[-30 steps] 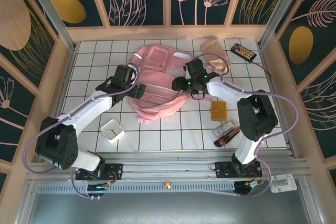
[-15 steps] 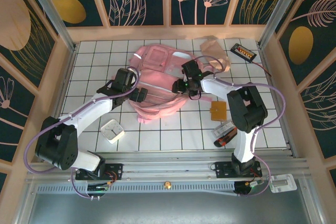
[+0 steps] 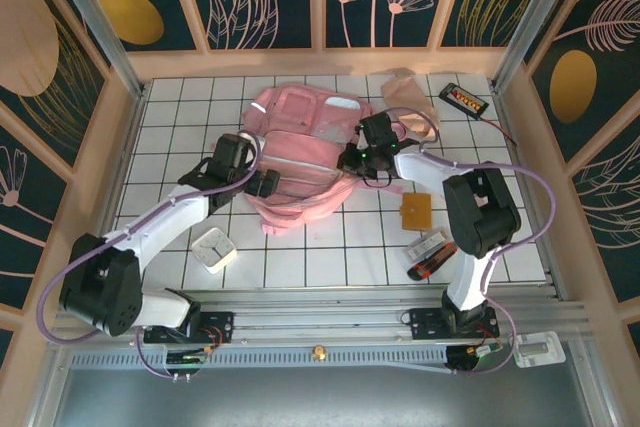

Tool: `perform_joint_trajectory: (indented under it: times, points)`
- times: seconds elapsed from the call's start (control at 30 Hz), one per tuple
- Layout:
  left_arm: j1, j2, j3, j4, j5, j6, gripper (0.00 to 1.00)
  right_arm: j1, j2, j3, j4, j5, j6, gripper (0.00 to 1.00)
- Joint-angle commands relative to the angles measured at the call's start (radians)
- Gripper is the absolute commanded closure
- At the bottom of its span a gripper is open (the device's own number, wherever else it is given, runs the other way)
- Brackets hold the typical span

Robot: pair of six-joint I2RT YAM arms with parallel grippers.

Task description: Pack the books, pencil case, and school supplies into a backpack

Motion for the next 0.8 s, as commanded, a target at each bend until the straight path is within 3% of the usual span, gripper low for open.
perform_joint_trajectory:
  times: [0.0,0.5,0.67,0.77]
  points:
    - [0.022,-0.028,-0.021,0.024,0.036,-0.018,0.02,-0.030,-0.099,-0.019,0.079,-0.139,0.033,1.00]
    - [0.099,-0.046,-0.100,0.187,0.334,-0.255,0.03,-0.140,-0.183,-0.119,0.326,-0.470,0.209,1.00]
    - [0.099,-0.049,-0.109,0.218,0.369,-0.211,0.06,-0.145,-0.191,-0.104,0.318,-0.486,0.215,1.00]
    - [0.098,-0.060,-0.105,0.191,0.289,-0.160,0.05,-0.146,-0.188,-0.087,0.264,-0.473,0.170,1.00]
